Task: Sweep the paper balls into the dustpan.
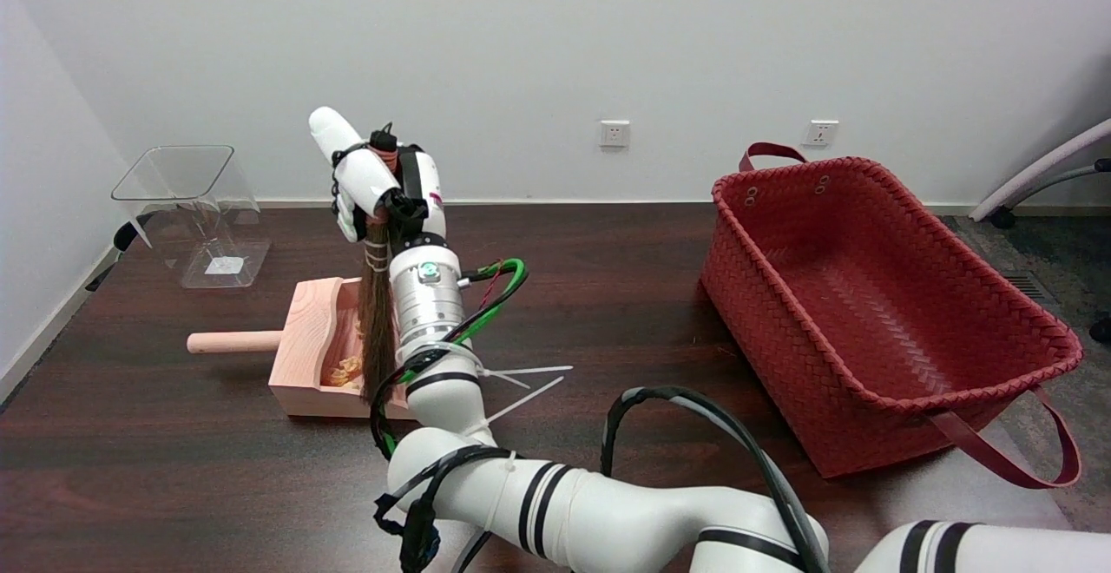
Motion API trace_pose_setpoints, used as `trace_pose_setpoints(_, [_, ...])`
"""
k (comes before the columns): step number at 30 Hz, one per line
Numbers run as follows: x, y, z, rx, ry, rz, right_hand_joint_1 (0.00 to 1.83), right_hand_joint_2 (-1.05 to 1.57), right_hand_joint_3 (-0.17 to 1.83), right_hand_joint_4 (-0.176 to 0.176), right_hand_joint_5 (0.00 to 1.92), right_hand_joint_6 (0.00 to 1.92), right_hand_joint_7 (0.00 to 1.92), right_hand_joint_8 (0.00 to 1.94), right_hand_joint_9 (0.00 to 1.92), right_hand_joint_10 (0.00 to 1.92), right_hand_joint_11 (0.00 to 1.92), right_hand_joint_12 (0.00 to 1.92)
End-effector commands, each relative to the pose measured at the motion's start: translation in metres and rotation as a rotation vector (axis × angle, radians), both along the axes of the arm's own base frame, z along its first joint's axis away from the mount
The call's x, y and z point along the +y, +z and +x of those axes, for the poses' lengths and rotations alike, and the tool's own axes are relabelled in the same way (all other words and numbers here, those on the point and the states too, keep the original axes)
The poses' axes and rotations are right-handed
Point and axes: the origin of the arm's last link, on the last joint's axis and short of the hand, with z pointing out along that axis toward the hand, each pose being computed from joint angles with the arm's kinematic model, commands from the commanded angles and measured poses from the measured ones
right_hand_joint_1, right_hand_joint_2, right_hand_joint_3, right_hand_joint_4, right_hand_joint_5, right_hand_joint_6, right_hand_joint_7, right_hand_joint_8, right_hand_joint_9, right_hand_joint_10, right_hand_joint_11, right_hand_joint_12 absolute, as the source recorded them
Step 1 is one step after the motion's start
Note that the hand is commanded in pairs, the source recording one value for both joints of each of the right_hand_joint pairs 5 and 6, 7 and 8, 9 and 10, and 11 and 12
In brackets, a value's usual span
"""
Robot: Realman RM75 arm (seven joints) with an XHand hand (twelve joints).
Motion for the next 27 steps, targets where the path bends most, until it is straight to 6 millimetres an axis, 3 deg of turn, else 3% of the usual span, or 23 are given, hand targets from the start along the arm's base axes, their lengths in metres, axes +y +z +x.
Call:
trace_pose_setpoints(1, [0.012, 0.019, 0.048, 0.124, 0.195, -0.118, 0.58, 1.57, -0.17, 0.0, 1.92, 1.92, 1.92, 1.92, 1.92, 1.92, 1.92, 1.92])
trace_pose_setpoints(5, [0.019, 0.027, 0.056, 0.189, 0.22, -0.166, 0.59, 1.57, -0.17, 0.0, 1.92, 1.92, 1.92, 1.92, 1.92, 1.92, 1.92, 1.92])
trace_pose_setpoints(8, [0.018, 0.038, 0.049, 0.208, 0.203, -0.189, 0.6, 1.57, -0.17, 0.0, 1.92, 1.92, 1.92, 1.92, 1.92, 1.92, 1.92, 1.92])
trace_pose_setpoints(17, [0.026, 0.049, 0.056, 0.233, 0.225, -0.231, 0.62, 1.57, -0.17, 0.0, 1.92, 1.92, 1.92, 1.92, 1.92, 1.92, 1.92, 1.92])
trace_pose_setpoints(27, [0.044, 0.089, 0.063, 0.306, 0.186, -0.334, 0.73, 1.57, -0.17, 0.0, 1.92, 1.92, 1.92, 1.92, 1.92, 1.92, 1.92, 1.92])
